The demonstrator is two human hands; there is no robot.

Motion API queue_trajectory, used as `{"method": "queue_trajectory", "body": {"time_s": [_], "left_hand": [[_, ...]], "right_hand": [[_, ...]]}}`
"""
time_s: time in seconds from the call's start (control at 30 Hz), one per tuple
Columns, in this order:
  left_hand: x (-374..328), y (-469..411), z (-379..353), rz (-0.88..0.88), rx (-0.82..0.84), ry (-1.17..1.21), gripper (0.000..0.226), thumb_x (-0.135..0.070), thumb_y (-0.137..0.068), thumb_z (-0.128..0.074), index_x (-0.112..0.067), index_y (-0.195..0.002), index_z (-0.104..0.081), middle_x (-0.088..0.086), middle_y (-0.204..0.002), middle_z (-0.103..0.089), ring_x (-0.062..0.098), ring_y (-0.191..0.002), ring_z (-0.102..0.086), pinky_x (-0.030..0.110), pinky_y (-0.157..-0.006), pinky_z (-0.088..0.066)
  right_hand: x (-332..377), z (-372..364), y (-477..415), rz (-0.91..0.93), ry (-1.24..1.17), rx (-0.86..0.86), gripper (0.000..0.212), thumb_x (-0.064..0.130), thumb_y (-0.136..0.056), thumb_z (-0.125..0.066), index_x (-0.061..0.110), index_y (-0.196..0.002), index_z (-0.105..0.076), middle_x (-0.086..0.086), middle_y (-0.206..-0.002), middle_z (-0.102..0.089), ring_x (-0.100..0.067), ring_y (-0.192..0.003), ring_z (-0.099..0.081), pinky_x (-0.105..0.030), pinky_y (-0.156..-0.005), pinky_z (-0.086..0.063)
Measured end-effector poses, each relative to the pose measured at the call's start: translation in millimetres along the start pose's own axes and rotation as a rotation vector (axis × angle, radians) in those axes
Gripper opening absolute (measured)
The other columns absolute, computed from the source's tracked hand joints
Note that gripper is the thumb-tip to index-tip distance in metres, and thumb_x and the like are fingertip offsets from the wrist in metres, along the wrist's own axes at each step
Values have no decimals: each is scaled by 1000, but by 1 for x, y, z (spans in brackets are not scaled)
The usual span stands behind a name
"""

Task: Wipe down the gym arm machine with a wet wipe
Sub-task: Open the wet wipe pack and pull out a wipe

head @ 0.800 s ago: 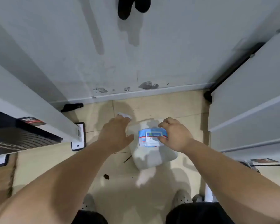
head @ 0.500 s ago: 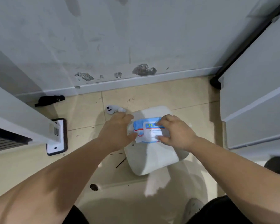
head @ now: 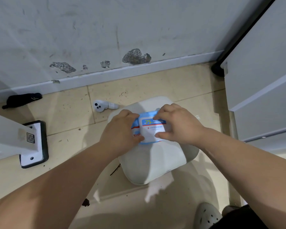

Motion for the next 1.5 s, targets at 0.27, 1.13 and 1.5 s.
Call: {"method": "queue_trajectory", "body": {"time_s": [0.27,1.13,1.5], "left_hand": [[0,-5,-7,30,-25,4,83,-50,-67,-85,-25,-140,-54,-11,-120,-43,8,-95,-47,26,-80,-41],[-15,0,-6,-332,-39,-201,47,-53,-72,-69,-33,-113,-76,-1,-114,-63,24,-88,-62,36,-73,-54],[-4,-2,-3,-297,-40,-44,37,-54,-91,-55,-35,-115,-76,-4,-125,-63,20,-102,-63,29,-78,-47]], "right_hand": [[5,9,-2,140,16,-157,47,56,-68,-63,20,-96,-78,2,-86,-67,-25,-75,-60,-38,-70,-54],[-25,27,-17,-46,-222,-275,2,26,-82,-77,25,-81,-75,10,-75,-61,-14,-70,-56,-34,-66,-51],[4,1,-25,138,-131,-122,7,20,-78,-83,26,-77,-81,7,-75,-66,-22,-76,-63,-28,-62,-43]]}}
Point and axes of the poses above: each hand's wrist, its own y-axis away from the middle knuckle, its own z-axis out of the back of the hand, x = y × z, the point moved 8 cm from there along -y, towards the middle knuckle
